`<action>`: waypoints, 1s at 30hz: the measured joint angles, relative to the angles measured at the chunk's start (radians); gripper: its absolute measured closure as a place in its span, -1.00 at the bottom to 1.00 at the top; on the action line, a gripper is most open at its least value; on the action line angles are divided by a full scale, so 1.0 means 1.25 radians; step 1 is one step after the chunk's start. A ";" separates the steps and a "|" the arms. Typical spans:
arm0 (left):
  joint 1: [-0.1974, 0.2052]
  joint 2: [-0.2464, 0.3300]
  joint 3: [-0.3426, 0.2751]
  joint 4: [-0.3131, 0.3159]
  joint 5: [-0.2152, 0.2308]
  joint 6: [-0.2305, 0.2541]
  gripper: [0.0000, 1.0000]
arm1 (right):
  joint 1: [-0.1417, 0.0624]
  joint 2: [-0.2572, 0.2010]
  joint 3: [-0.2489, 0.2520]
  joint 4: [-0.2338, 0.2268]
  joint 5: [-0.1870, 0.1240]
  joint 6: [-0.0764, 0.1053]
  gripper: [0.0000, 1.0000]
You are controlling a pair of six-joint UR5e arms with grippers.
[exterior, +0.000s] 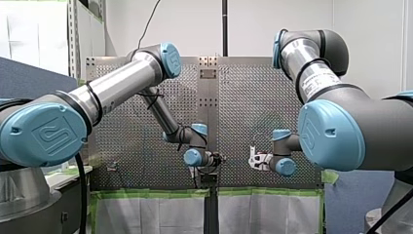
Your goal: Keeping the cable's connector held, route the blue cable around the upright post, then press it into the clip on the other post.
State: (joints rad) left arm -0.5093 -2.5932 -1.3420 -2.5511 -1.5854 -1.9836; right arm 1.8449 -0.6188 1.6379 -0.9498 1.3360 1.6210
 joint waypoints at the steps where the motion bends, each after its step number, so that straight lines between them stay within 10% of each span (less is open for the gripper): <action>1: 0.001 0.000 0.001 0.000 -0.005 -0.001 0.97 | -0.001 0.000 -0.001 0.000 0.000 0.001 1.00; 24: 0.011 0.000 0.003 -0.025 -0.025 0.027 0.91 | -0.017 0.000 -0.018 -0.004 -0.004 0.007 1.00; 30: 0.008 0.001 0.003 -0.057 -0.029 0.069 -0.04 | -0.017 0.000 -0.020 -0.001 -0.005 0.005 1.00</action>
State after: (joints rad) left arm -0.4991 -2.5915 -1.3388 -2.6217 -1.6213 -1.8968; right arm 1.8233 -0.6185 1.6134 -0.9509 1.3303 1.6271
